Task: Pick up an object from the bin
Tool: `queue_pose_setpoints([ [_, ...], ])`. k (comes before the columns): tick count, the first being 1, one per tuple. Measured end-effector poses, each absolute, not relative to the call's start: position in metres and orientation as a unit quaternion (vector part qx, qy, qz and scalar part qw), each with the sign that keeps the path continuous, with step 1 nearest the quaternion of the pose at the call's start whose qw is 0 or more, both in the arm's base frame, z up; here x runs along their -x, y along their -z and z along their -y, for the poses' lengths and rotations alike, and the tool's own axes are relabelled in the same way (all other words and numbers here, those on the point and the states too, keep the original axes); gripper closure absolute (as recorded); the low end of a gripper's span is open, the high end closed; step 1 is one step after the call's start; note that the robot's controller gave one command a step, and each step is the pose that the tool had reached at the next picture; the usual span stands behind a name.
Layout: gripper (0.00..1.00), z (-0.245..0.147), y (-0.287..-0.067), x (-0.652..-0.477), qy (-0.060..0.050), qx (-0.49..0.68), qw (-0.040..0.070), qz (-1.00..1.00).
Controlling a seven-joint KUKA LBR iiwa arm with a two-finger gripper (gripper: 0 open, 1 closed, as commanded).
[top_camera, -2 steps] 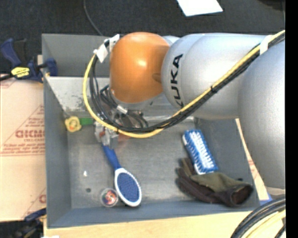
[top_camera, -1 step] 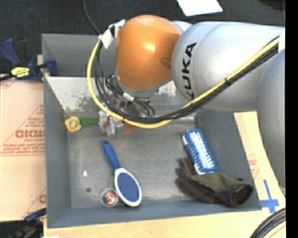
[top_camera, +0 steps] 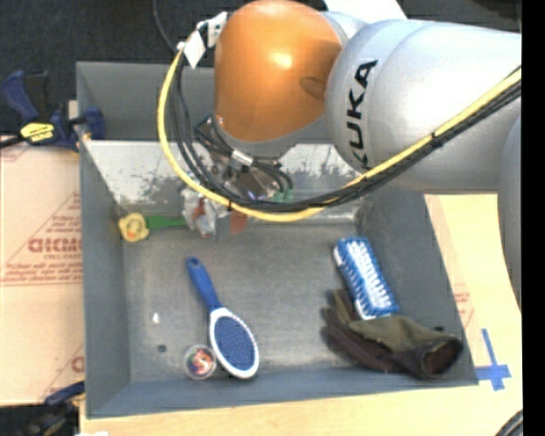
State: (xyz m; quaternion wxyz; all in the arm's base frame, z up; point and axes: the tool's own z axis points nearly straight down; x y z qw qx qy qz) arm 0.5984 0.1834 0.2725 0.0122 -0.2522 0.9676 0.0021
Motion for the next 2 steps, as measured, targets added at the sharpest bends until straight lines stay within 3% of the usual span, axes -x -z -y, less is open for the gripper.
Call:
queue_pose_setpoints([
  [1, 1.00, -0.167, -0.259, -0.586, -0.002, 0.318, 0.019, -0.948],
  [2, 1.00, -0.178, -0.224, -0.605, -0.004, 0.267, 0.019, -0.963],
])
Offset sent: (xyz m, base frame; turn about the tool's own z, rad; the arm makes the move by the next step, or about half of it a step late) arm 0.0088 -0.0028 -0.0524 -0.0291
